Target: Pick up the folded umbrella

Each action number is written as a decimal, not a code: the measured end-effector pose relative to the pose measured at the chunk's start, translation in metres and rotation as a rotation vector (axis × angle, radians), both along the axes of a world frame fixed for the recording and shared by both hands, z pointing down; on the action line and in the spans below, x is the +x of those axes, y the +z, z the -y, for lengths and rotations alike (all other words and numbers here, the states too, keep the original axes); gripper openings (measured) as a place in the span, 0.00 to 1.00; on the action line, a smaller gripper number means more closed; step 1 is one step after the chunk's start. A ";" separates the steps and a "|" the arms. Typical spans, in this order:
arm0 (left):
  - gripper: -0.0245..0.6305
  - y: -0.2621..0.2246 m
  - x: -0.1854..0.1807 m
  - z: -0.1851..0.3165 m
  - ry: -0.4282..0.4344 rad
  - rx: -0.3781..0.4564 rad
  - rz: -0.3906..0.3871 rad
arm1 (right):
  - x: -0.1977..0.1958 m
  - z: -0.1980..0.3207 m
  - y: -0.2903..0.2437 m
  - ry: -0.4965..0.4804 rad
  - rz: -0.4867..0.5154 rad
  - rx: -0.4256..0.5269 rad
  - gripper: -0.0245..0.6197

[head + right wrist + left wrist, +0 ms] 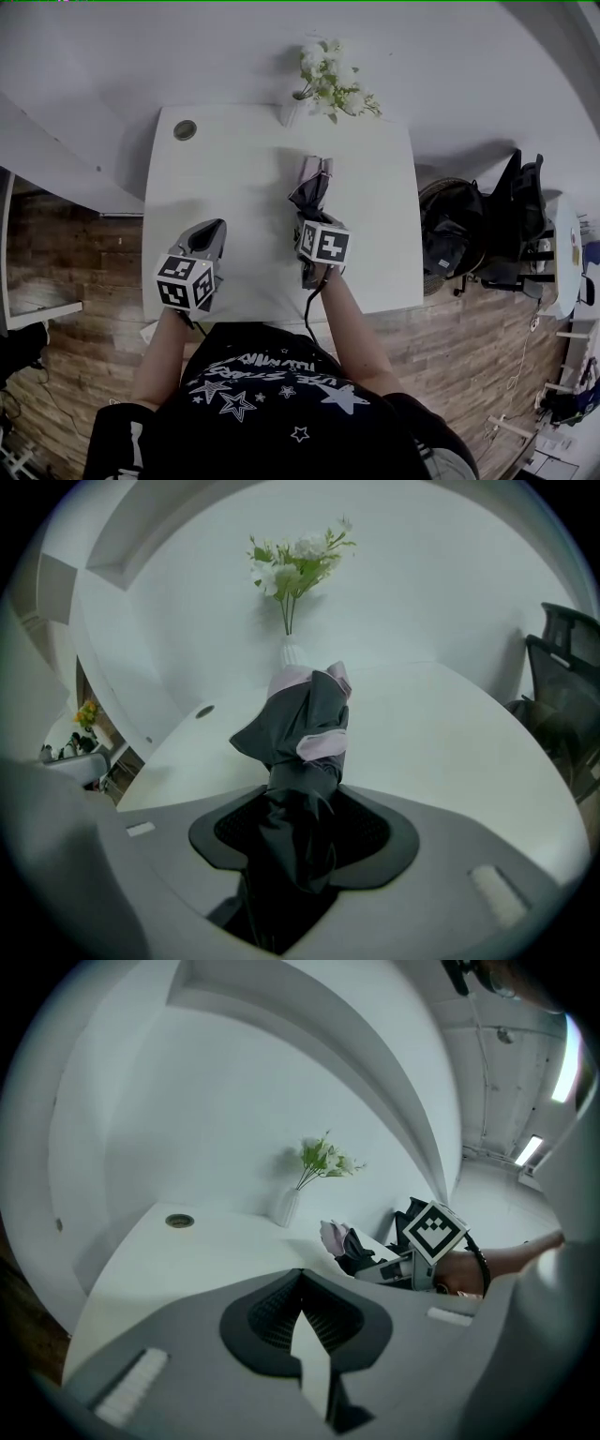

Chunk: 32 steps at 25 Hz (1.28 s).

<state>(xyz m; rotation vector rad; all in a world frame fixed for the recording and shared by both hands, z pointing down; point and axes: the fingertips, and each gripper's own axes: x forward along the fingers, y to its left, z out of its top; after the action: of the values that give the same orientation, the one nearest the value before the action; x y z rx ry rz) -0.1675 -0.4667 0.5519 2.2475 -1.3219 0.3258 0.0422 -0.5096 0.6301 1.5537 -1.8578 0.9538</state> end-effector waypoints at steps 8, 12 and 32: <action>0.04 -0.027 0.011 -0.026 -0.038 0.058 0.014 | 0.013 -0.022 -0.032 -0.013 0.072 0.076 0.40; 0.04 -0.036 0.020 -0.045 -0.041 0.080 0.025 | 0.020 -0.039 -0.043 -0.019 0.096 0.105 0.40; 0.04 -0.066 0.068 -0.167 -0.053 0.162 0.049 | 0.073 -0.165 -0.086 -0.065 0.125 0.183 0.40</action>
<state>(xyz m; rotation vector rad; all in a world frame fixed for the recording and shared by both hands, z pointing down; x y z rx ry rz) -0.0991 -0.2995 0.4860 2.3452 -1.4783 0.2655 0.1152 -0.3448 0.5439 1.5582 -2.1220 0.8907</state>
